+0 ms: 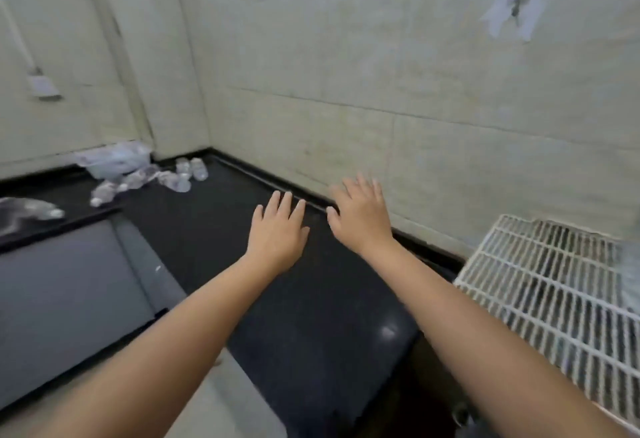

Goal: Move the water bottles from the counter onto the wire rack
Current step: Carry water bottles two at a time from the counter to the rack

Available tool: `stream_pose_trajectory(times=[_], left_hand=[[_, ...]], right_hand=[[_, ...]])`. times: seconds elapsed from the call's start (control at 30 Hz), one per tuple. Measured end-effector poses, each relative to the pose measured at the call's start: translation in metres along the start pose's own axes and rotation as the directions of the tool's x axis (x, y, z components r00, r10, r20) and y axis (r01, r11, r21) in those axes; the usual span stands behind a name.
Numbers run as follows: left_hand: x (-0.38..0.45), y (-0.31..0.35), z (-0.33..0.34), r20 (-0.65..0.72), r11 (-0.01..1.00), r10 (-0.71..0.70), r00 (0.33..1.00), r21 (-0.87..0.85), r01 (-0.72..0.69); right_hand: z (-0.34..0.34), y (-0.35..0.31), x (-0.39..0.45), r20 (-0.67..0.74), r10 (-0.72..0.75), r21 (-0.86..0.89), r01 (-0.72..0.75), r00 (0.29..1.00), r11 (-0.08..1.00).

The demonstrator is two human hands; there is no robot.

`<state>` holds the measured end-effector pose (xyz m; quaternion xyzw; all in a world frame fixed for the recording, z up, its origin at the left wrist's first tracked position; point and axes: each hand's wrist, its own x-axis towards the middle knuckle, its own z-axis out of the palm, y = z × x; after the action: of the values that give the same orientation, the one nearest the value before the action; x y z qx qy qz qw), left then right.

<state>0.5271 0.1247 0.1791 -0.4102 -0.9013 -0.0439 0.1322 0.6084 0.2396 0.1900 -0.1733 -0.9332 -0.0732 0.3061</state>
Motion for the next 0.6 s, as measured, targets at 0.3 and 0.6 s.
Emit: stream_pose_trajectory(times=[0.3,0.6], left_hand=[[-0.072,-0.246,0.070,0.206,0.952,-0.307,0.929,0.067,0.300],[-0.096,-0.412,0.126,0.374,0.935,-0.336,0.864,0.020,0.355]], right_hand=[[0.151,-0.235,0.028,0.233,-0.114,0.190,0.069,0.966,0.979],[0.254,-0.392,0.055,0.432,-0.198,0.395,0.013,0.880,0.919]])
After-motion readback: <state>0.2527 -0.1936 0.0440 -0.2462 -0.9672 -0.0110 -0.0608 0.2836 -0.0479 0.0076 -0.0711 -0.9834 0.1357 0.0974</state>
